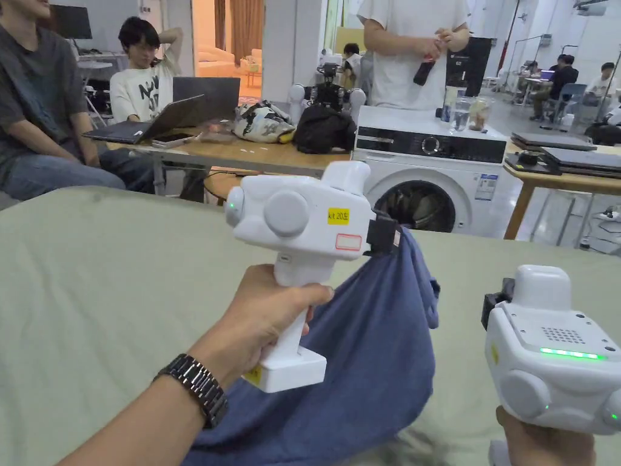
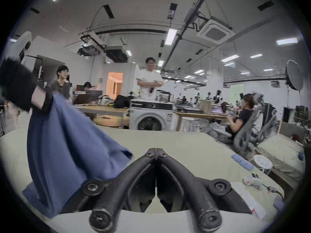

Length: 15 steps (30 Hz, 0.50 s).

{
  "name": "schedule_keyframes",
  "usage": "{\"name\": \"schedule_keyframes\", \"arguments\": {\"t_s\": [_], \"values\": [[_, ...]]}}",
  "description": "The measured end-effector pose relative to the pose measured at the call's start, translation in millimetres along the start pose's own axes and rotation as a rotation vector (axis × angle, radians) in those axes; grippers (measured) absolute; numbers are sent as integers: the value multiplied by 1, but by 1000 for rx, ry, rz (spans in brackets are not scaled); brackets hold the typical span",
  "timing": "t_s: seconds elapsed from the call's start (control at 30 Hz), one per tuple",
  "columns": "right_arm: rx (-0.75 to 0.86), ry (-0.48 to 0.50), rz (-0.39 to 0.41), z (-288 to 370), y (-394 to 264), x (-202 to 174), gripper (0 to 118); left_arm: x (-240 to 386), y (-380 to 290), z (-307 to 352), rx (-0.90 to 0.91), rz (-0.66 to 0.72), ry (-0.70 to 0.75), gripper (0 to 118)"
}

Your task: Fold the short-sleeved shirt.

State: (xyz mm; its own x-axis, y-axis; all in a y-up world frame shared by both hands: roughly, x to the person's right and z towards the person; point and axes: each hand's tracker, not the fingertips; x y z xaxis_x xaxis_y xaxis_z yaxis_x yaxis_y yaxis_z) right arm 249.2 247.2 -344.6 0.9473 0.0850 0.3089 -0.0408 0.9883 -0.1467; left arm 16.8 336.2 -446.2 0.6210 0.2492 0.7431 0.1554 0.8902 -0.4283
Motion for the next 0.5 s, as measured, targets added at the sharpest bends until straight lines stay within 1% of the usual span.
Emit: {"name": "schedule_keyframes", "arguments": {"t_s": [0.1, 0.2, 0.23, 0.27, 0.3, 0.33, 0.37, 0.47, 0.5], "values": [[-23, -38, -8, 3, -10, 24, 0, 14, -38, -41, -123, 6, -54, 1], [-51, -64, 1, 4, -22, 37, 0, 22, -83, -71, -240, 33, -87, 1], [-60, -69, 2, 4, -26, 39, 0, 23, -95, -78, -262, 42, -93, 3], [-70, -70, -1, 5, -30, 41, 0, 24, -107, -86, -301, 50, -92, 15], [-80, -68, -5, 5, -34, 42, 0, 24, -118, -91, -322, 36, -71, 43], [-89, -68, -6, 5, -37, 41, 0, 23, -126, -92, -326, 40, -67, 53], [-97, -67, -5, 6, -40, 40, 0, 22, -134, -94, -346, 45, -52, 54], [-112, -50, 5, 7, -45, 34, 0, 18, -142, -81, -330, 55, -31, 60], [-113, -43, 7, 8, -45, 30, 0, 14, -141, -73, -302, 63, -19, 65]]}}
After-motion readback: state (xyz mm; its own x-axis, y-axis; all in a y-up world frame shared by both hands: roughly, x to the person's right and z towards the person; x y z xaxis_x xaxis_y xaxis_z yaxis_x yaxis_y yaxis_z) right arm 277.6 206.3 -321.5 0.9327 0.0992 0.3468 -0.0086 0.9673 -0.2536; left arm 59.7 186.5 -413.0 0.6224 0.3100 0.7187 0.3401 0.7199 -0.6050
